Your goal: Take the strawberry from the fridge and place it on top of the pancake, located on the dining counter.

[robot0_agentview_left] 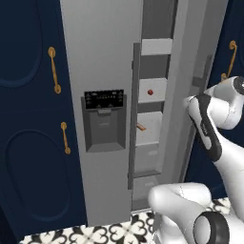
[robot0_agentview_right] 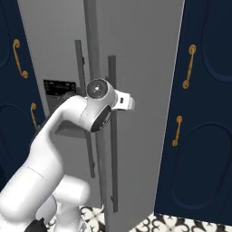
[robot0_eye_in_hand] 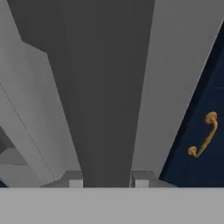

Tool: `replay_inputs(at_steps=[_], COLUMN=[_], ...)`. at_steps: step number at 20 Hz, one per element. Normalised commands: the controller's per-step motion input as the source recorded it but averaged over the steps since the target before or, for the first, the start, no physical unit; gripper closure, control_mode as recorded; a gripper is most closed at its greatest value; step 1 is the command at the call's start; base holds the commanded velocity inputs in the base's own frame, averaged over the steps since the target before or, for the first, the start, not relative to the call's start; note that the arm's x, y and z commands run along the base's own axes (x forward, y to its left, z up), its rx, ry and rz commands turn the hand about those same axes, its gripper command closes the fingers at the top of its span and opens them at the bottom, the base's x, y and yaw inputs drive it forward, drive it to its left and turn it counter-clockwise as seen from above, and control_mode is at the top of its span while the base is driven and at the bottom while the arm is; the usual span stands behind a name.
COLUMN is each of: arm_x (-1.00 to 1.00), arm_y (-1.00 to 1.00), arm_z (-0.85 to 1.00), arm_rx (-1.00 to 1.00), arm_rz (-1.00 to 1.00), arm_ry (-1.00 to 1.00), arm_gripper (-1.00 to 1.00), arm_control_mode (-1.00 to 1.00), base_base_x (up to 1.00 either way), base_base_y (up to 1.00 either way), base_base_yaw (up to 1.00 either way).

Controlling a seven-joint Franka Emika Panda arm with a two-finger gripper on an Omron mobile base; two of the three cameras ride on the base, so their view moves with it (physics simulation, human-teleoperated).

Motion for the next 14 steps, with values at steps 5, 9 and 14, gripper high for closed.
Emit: replay_inputs(at_steps=[5, 9, 14], arm_x=[-1.0, -1.0, -0.47], arm_y=[-1.0, -0.96, 0.01], arm_z=[-0.09, -0.04, 0.0], arm_rx=[0.09, 0.09, -0.03], arm_rz=[-0.13, -0.17, -0.12], arm_ry=[0.05, 0.01, 0.15], arm_gripper=[-1.0, -1.0, -1.0], arm_control_mode=[-1.0, -1.0, -1.0], base_base_x=[0.0, 0.0, 0.0], base_base_y=[0.0, 0.0, 0.0], base_base_yaw=[0.0, 0.0, 0.0])
